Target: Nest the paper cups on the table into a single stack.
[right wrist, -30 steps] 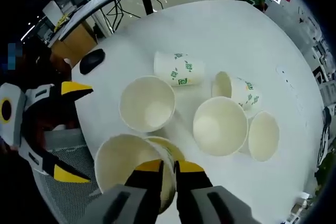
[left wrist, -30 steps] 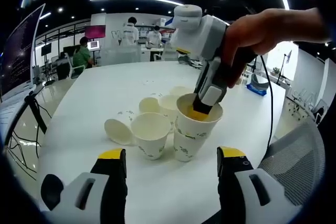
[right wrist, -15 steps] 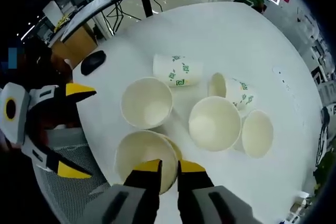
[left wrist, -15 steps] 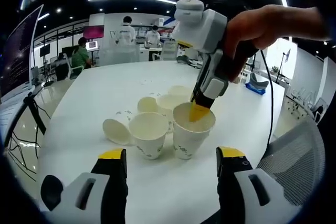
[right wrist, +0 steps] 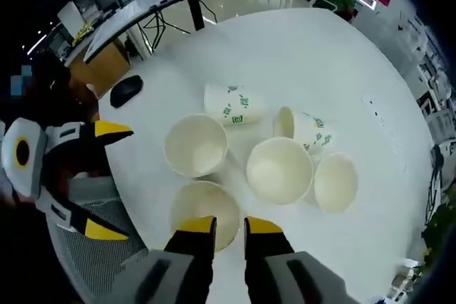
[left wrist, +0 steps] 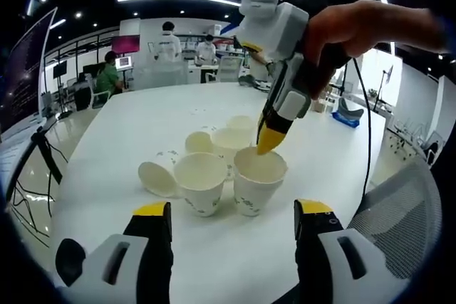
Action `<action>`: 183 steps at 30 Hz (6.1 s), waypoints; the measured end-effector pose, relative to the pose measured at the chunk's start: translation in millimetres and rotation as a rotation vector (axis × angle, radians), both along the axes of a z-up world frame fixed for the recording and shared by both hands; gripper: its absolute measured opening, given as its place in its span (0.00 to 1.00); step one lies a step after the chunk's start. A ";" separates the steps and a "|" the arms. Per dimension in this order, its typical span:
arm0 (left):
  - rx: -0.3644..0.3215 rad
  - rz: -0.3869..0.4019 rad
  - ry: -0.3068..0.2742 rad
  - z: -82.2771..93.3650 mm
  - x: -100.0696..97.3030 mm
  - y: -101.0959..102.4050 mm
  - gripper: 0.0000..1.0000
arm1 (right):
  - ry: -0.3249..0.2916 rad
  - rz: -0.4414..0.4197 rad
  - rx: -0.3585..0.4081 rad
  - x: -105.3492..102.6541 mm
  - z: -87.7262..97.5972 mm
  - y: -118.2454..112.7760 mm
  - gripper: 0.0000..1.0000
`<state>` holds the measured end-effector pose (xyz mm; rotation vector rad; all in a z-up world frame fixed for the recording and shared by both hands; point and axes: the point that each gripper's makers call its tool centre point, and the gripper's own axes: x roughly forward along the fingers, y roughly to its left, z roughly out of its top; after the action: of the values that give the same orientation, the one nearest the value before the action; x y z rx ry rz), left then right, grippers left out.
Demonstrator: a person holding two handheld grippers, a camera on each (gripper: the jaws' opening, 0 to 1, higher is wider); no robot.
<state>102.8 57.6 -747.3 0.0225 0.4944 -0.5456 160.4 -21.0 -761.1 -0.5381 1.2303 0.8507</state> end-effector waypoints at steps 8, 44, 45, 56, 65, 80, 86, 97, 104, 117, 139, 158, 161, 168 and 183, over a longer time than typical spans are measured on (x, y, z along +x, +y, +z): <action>-0.004 -0.003 0.001 -0.5 0.3 -0.4 0.69 | -0.036 0.018 0.007 9.4 11.2 2.6 0.37; -0.022 0.012 0.002 0.2 1.5 1.6 0.68 | 0.006 0.154 0.050 45.2 -17.7 79.2 0.38; -0.021 0.011 0.003 -0.2 1.6 1.4 0.68 | 0.008 0.162 0.043 46.2 -21.2 80.6 0.38; -0.022 0.005 0.006 -2.1 1.7 0.9 0.68 | 0.035 0.227 -0.028 47.7 -40.8 81.6 0.34; -0.015 -0.013 0.007 0.8 -2.5 -2.4 0.67 | 0.060 0.222 -0.048 43.7 -59.8 84.0 0.28; -0.013 -0.002 0.011 2.0 -1.5 0.9 0.68 | 0.063 0.218 -0.077 45.1 -78.4 81.4 0.13; -0.015 -0.006 0.014 1.7 -1.2 0.2 0.68 | 0.040 0.223 -0.089 50.9 -83.3 80.8 0.00; -0.009 -0.014 0.017 -1.6 -1.5 -1.8 0.67 | 0.045 0.199 -0.079 45.0 -74.0 73.5 0.00; -0.004 -0.019 0.016 -2.1 -1.9 -2.9 0.66 | 0.040 0.181 -0.054 46.1 -69.7 75.4 0.00; -0.003 -0.021 0.010 -2.0 -2.3 -2.9 0.66 | 0.021 0.143 -0.024 52.0 -47.2 76.4 0.00; 0.004 -0.052 0.006 -5.7 -3.7 -8.9 0.65 | -0.025 0.126 -0.028 56.2 13.4 43.1 0.00; 0.016 -0.077 0.003 -3.7 -8.4 -12.2 0.66 | -0.051 0.183 -0.054 38.6 48.9 7.7 0.00; 0.018 -0.076 0.002 -2.7 -8.6 -11.9 0.66 | -0.045 0.192 -0.059 34.5 48.8 4.6 0.00; 0.017 -0.074 0.004 -3.0 -8.6 -11.5 0.66 | -0.013 0.189 -0.040 22.2 47.1 7.2 0.00; 0.012 -0.068 0.004 -3.6 -9.0 -11.3 0.65 | 0.028 0.201 -0.055 -2.0 27.0 5.7 0.00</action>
<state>93.8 46.3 -750.9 0.0501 0.5028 -0.6097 158.4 -15.3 -734.0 -0.7051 1.2417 0.9979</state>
